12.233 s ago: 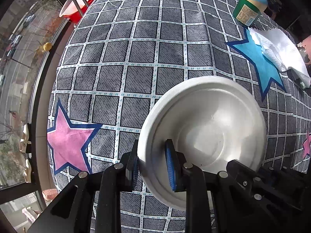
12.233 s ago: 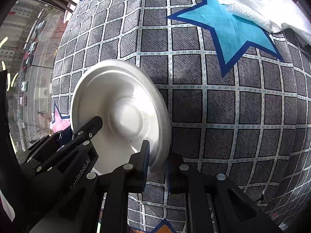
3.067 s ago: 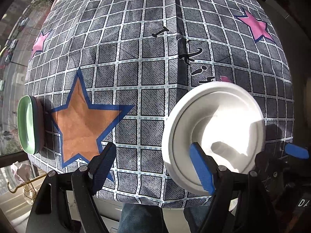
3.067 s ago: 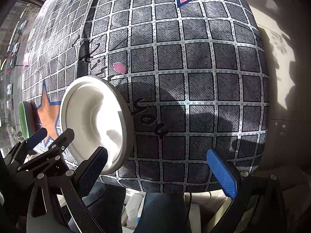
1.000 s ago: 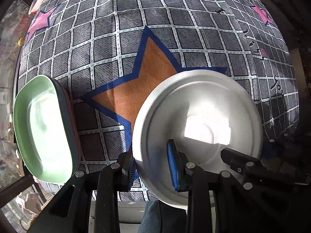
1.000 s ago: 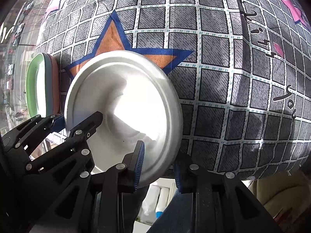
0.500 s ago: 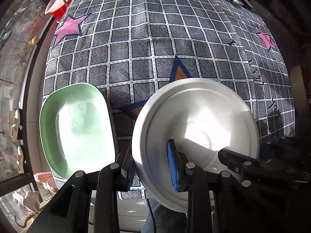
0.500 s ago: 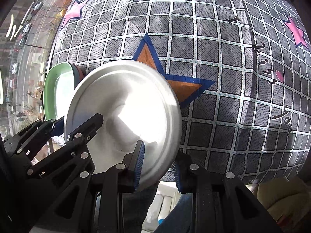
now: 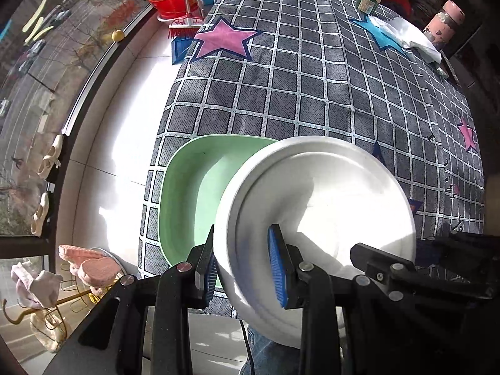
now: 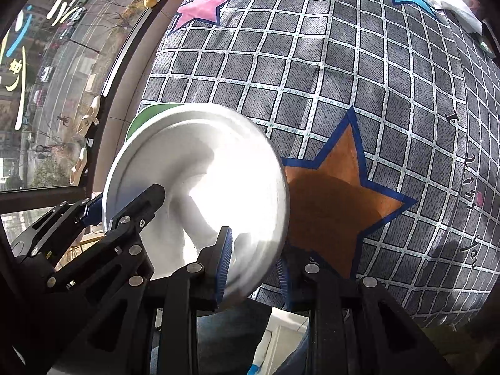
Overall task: Organize plates and bowls
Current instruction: 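Carry the bowl stack with both grippers over the green plate stack, then lower the bowl stack onto the green plate and open both grippers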
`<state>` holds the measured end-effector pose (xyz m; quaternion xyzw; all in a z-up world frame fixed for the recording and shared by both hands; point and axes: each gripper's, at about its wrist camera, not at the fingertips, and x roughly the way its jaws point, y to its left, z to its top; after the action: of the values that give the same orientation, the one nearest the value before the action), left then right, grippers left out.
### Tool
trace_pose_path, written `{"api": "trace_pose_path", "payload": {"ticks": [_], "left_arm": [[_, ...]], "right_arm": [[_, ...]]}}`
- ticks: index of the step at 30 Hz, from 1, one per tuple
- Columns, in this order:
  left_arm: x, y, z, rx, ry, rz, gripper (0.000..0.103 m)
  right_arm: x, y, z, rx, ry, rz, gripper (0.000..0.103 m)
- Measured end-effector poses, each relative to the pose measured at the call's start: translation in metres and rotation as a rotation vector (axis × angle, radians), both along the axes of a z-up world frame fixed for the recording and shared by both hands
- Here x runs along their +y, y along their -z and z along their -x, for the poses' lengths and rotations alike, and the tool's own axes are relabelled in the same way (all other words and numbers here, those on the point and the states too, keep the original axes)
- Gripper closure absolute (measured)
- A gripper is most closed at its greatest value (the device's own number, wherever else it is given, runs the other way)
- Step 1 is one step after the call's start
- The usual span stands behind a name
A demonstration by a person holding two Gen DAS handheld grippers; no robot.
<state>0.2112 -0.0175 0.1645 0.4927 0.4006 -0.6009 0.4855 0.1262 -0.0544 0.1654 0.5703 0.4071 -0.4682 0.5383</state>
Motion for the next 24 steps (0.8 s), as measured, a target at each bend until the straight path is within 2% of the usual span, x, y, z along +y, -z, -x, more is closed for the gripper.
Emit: {"api": "trace_pose_path", "payload": {"ticks": [6,11,14,16,18,19,20,21,24], "left_arm": [[-0.014,0.013,-0.032,-0.004,-0.074,-0.024,0.072],[-0.024,0.03,-0.043,0.008,-0.103,-0.054,0.071],[-0.026,0.034,-0.045,-0.016,-0.104,-0.054,0.065],[-0.026,0.034,-0.048,-0.043,-0.109,-0.047,0.05],[-0.027,0.032,-0.052,-0.065,-0.12,-0.029,0.042],[-0.028,0.031,-0.055,-0.071,-0.129,-0.024,0.036],[-0.029,0.03,-0.058,-0.068,-0.139,-0.025,0.031],[-0.029,0.029,-0.06,-0.061,-0.145,-0.027,0.022],[-0.026,0.024,-0.057,-0.054,-0.12,-0.025,0.02]], "right_arm": [[-0.023,0.023,-0.037,-0.021,-0.051,-0.012,0.072],[-0.033,0.036,-0.049,0.0,-0.069,-0.026,0.072],[-0.037,0.041,-0.054,0.03,-0.078,-0.035,0.072],[-0.039,0.043,-0.057,0.042,-0.087,-0.036,0.071],[-0.041,0.044,-0.055,0.057,-0.081,-0.041,0.056],[-0.042,0.044,-0.053,0.075,-0.07,-0.038,0.039],[-0.041,0.041,-0.048,0.084,-0.058,-0.029,0.027],[-0.039,0.036,-0.04,0.077,-0.047,-0.015,0.024],[-0.036,0.027,-0.03,0.04,-0.034,-0.012,0.021]]}}
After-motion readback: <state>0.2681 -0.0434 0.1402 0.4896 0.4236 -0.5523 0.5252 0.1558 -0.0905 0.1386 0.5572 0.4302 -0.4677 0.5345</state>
